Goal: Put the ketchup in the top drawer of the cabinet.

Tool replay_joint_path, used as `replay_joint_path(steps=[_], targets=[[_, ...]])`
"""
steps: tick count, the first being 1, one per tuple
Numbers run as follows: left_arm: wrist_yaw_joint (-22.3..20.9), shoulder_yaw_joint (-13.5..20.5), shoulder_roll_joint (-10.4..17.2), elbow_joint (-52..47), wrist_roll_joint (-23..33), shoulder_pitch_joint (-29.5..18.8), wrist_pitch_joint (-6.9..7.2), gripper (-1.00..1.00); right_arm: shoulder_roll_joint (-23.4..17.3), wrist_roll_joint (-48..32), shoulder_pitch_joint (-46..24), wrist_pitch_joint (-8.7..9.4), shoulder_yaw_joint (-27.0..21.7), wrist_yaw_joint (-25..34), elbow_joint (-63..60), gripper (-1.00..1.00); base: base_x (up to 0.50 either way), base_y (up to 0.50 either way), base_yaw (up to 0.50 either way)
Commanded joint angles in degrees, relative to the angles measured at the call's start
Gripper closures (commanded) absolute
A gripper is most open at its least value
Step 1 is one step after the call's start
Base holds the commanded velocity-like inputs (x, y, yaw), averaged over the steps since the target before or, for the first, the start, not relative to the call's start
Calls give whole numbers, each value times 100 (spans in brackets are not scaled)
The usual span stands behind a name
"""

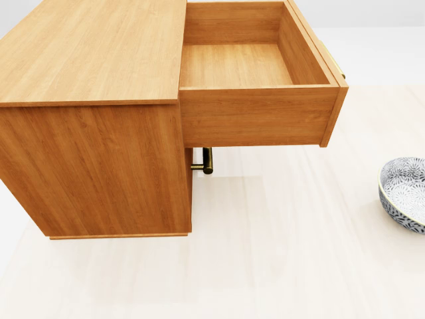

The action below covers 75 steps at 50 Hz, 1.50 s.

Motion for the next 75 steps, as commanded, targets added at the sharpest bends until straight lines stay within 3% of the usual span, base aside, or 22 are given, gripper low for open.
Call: replay_joint_path(steps=[1,10,12,13,36,48,59,70,75], targets=[[-47,-8,-49,0,65,-24,0,-100,-9,53,-134,0,235,0,349,-100,0,0,0],[-103,13,-100,0,94,-25,0,-100,-12,55,-287,0,417,0,594,-100,0,0,0],[-95,7,-96,0,99,-30,0,-100,-15,80,-308,0,431,0,637,16,0,0,0],[-96,-11,-105,25,130,-43,0,-100,-16,91,-303,0,439,0,658,100,0,0,0],[-120,-136,-135,56,256,21,0,-100,93,18,60,0,266,0,-64,100,0,0,0],[-137,-77,-139,13,203,9,0,-100,739,-1160,773,0,-933,0,-3324,100,0,0,0],[-132,-34,-134,20,181,-32,0,-100,1210,-1877,619,0,-1426,0,-5492,100,0,0,0],[-157,12,-144,2,143,-30,0,-100,1476,-2492,244,0,-1180,0,-7033,100,0,0,0],[-152,-8,-144,11,165,-39,0,-100,1565,-2689,-37,0,-799,0,-7527,100,0,0,0]])
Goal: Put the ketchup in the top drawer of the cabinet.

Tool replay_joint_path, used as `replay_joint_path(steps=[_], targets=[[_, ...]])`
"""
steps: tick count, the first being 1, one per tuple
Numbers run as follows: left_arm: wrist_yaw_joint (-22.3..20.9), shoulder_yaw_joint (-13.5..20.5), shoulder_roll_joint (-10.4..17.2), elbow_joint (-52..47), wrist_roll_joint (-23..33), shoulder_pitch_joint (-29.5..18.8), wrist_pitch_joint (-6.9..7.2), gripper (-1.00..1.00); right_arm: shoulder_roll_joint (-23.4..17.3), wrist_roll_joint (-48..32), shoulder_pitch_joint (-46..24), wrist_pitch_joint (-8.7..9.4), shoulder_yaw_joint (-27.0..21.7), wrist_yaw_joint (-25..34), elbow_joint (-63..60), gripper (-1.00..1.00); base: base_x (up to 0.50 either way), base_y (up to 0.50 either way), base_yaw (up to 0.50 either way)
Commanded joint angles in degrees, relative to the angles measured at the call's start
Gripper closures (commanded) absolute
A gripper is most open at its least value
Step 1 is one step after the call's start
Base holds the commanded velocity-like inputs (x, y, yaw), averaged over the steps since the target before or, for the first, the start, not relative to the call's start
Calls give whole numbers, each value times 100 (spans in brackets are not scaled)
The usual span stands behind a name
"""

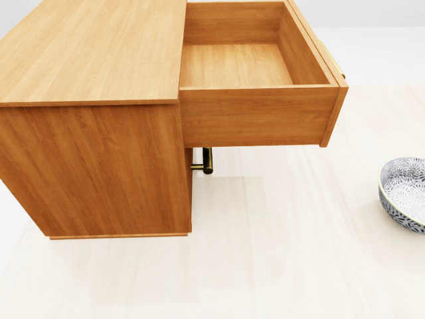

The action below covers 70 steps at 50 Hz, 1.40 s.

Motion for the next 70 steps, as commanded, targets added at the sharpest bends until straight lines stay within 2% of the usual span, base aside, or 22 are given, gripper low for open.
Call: replay_joint_path(steps=[1,7,23,27,33,50,53,55,59,60,70], targets=[[-1,3,-3,-5,3,-13,0,-100,270,-562,-436,0,342,0,-1440,100,0,0,0],[-9,-41,1,42,28,11,0,-100,448,-759,-756,0,848,0,-1830,100,0,0,0],[6,0,23,-10,-41,5,0,-100,1171,-1075,-825,0,1566,0,-2550,100,0,0,0],[16,20,40,-9,-73,-4,0,-100,1316,-1118,-754,0,1619,0,-2742,100,0,0,0],[108,-8,130,-10,-167,51,0,-100,1765,-1124,-324,0,1651,0,-3287,100,0,0,0],[111,-9,133,-10,-168,52,0,-100,1780,-1136,-320,0,1647,0,-3296,100,0,0,0],[172,12,195,-10,-250,61,0,-100,1499,-1196,-729,0,1741,0,-3172,100,0,0,0],[137,18,142,-10,-185,8,0,-100,1003,-1072,-1177,0,2022,0,-3067,100,0,0,0],[128,95,142,-10,-241,-22,0,-100,463,-864,-1712,0,2326,0,-2879,100,0,0,0],[147,96,159,-10,-262,-17,0,-100,311,-879,-2022,0,2464,0,-2627,100,0,0,0],[172,121,167,-10,-260,-79,0,-100,22,-805,-3868,0,3200,0,-1039,100,0,0,0]])
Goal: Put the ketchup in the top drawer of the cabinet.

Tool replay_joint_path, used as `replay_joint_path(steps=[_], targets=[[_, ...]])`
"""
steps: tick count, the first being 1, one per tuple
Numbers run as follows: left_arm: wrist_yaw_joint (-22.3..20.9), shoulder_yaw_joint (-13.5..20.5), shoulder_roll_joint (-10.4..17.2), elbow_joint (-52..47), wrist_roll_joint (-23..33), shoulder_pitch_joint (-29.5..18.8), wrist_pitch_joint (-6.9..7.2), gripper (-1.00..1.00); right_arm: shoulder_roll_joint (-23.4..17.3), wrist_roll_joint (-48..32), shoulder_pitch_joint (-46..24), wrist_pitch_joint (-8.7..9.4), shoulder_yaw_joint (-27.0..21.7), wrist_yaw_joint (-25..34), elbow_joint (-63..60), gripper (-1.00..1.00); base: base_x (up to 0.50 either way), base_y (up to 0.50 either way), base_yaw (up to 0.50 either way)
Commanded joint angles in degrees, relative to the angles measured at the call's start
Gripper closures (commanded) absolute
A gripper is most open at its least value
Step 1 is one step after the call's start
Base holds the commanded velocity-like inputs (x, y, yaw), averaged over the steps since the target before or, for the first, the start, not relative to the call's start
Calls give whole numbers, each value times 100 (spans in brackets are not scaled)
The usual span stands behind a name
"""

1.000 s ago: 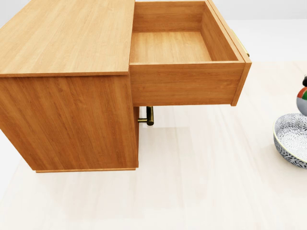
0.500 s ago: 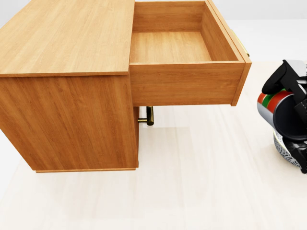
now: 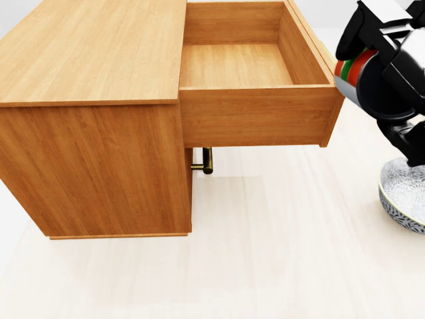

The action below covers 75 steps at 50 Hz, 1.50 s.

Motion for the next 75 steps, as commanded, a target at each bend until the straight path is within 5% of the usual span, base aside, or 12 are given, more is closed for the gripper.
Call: replay_joint_path(steps=[1,7,22,31,51,75], targets=[[20,65,11,0,-34,-78,0,-100,-488,87,-1754,0,717,0,1298,100,0,0,0],[-53,54,-71,1,66,-101,0,-100,-354,228,-2548,0,1172,0,1995,100,0,0,0],[-109,16,-128,4,148,-99,0,-100,112,270,-4163,0,1372,0,4249,100,0,0,0],[-87,-79,-115,129,240,-135,0,-100,682,-142,-5516,0,1048,0,6435,100,0,0,0],[-75,-68,-99,121,215,-135,0,-100,1079,238,-6312,0,973,0,8458,100,0,0,0],[-71,-65,-88,134,195,-128,0,-100,1395,540,-6141,0,1087,0,9021,100,0,0,0]])
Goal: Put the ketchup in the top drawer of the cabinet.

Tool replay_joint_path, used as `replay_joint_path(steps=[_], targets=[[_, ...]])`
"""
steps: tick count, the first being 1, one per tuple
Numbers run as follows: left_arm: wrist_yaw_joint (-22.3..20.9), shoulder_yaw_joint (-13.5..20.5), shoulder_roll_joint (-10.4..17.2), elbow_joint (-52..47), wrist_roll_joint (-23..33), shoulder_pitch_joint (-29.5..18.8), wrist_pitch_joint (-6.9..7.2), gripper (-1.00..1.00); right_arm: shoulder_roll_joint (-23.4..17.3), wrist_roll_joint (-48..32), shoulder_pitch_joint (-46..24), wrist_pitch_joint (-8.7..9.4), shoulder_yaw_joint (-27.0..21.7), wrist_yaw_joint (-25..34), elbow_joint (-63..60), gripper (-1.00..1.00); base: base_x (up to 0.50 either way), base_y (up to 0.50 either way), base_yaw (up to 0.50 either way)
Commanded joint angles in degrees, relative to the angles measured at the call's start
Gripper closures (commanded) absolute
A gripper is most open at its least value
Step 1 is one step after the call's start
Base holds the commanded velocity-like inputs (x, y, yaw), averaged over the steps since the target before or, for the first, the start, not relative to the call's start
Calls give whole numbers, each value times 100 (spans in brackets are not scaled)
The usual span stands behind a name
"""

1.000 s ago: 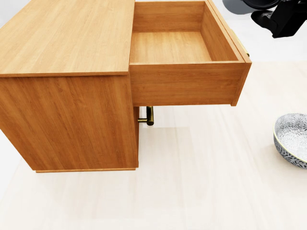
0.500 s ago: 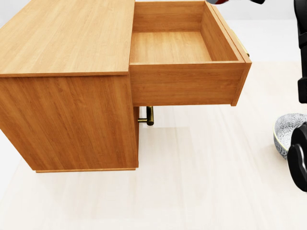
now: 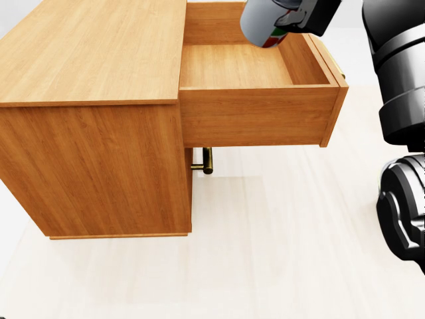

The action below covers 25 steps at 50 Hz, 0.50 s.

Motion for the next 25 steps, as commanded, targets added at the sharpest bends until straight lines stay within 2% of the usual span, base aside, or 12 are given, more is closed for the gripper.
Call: replay_joint_path(steps=[1,25], targets=[[-5,3,-6,-16,-10,18,0,-100,54,88,40,0,-28,0,341,100,0,0,0],[-2,40,1,-31,-40,-6,0,-100,53,209,123,0,-20,0,660,100,0,0,0]])
